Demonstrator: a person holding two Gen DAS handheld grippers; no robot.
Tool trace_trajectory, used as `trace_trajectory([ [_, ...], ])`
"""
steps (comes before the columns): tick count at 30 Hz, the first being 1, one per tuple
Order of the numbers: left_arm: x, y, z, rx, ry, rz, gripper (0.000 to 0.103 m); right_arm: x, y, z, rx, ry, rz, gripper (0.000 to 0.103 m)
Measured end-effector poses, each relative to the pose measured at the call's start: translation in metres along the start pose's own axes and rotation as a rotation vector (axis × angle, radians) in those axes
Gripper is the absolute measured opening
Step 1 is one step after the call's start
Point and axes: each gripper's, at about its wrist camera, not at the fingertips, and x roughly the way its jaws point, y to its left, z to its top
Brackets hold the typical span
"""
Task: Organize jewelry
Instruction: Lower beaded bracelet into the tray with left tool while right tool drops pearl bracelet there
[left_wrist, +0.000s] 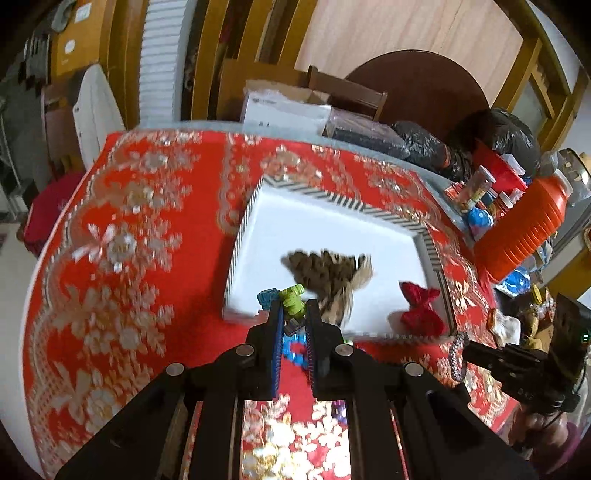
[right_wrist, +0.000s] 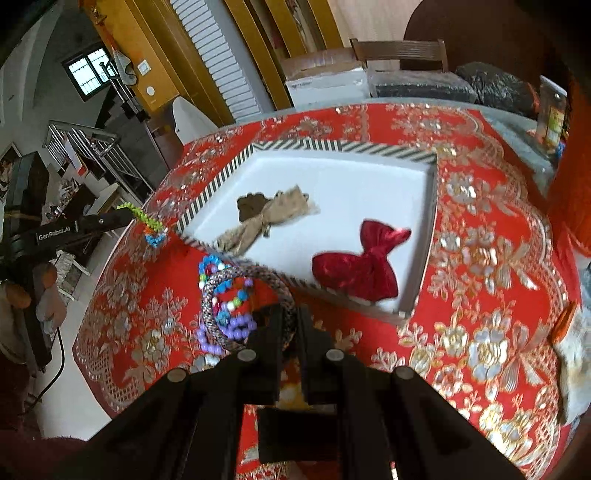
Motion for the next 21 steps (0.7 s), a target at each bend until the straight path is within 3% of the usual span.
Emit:
trace_trajectory([
  [4, 0.015, -0.005, 0.014, 0.023, -0.006, 0.020, 0.000, 0.003, 0.001, 0.015, -0.012, -0.012, -0.028, 0.007],
  [21, 0.104, 0.008, 0.032, 0.027, 0.111, 0.034, 0.000, 0.074, -0.027, 0.070, 0.055, 0.059, -0.128, 0.007],
])
